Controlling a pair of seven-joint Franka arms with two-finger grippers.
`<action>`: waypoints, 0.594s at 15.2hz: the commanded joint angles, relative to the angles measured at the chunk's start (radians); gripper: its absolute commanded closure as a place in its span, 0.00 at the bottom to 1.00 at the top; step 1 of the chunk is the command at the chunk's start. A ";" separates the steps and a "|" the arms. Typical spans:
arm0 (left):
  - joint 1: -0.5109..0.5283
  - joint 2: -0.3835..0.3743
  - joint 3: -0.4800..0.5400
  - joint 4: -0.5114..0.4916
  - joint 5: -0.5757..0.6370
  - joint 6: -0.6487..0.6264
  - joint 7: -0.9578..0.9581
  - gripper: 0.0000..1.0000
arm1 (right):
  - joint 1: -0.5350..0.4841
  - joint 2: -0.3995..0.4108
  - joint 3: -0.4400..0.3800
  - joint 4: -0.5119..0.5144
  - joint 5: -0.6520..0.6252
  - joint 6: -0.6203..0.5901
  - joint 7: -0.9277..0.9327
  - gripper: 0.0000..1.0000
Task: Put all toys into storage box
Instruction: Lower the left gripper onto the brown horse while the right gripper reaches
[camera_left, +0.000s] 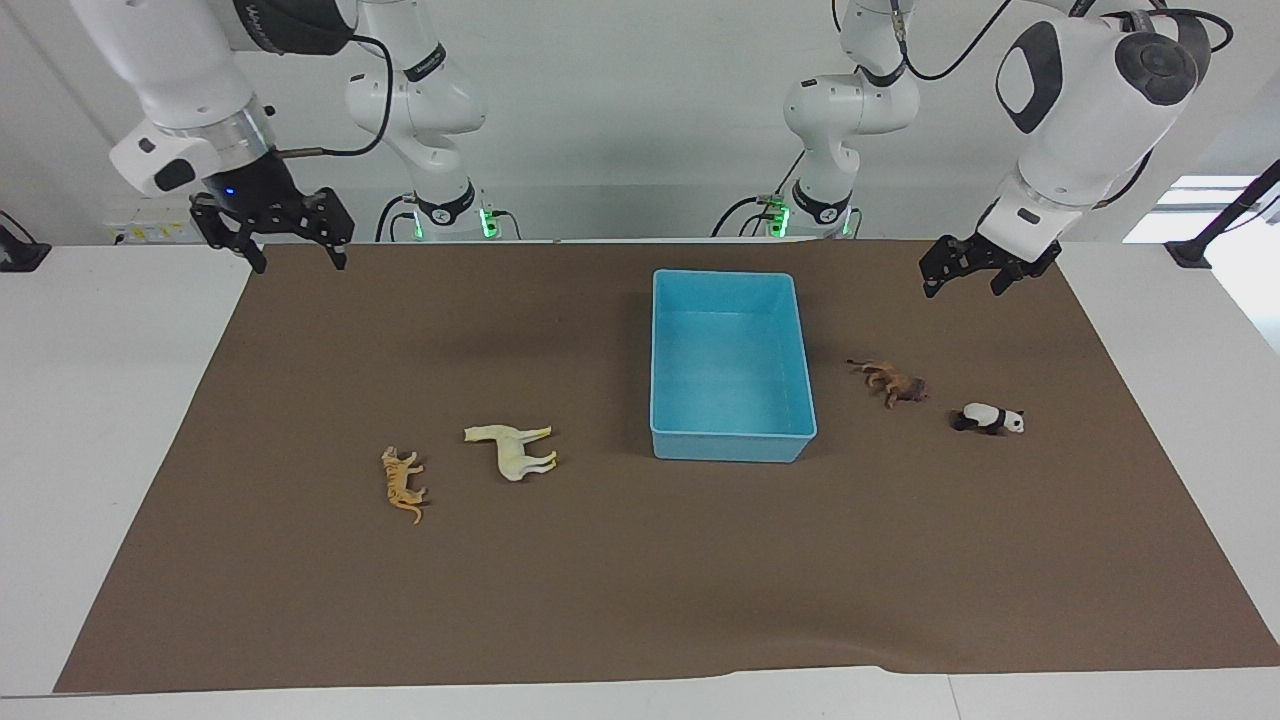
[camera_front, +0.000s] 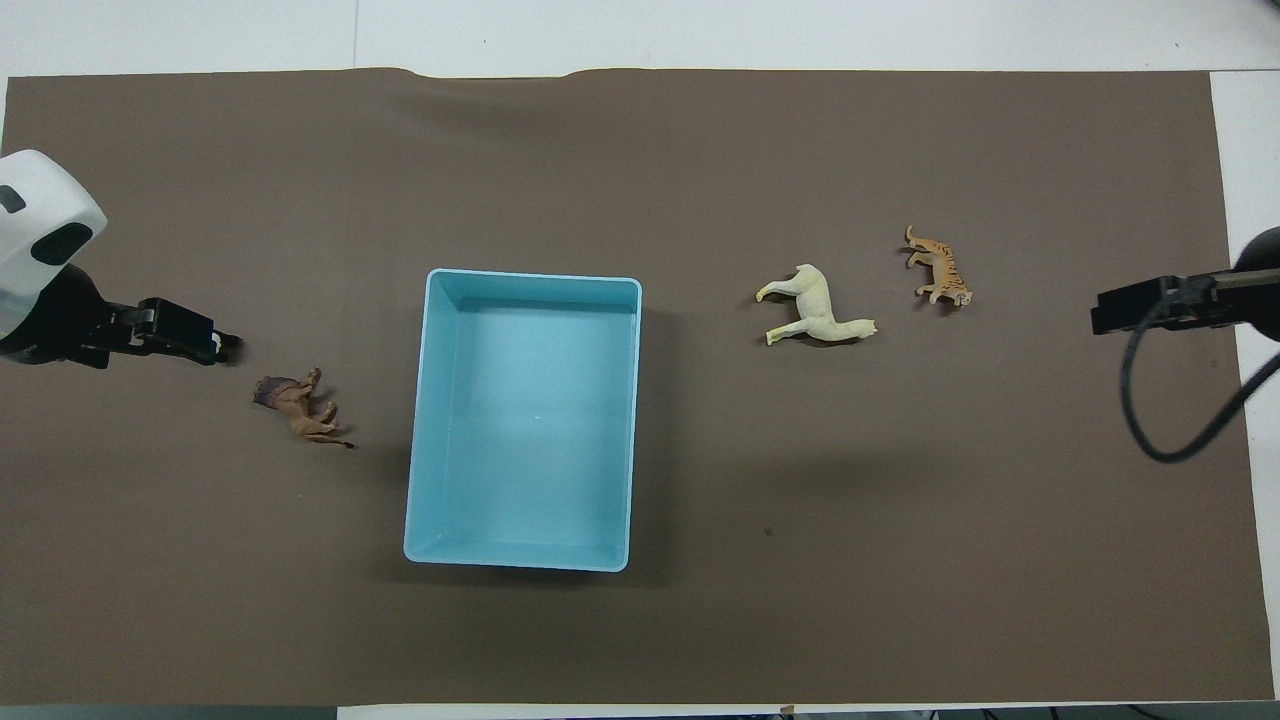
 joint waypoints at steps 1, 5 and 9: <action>0.008 -0.028 -0.002 -0.027 0.003 -0.023 0.005 0.00 | 0.075 0.059 0.010 -0.055 -0.009 0.132 0.126 0.00; 0.009 -0.085 0.000 -0.175 0.001 0.117 -0.036 0.00 | 0.166 0.249 0.010 -0.056 0.000 0.347 0.216 0.00; 0.009 -0.123 0.000 -0.389 0.001 0.368 -0.309 0.00 | 0.182 0.349 0.012 -0.058 -0.007 0.505 0.212 0.00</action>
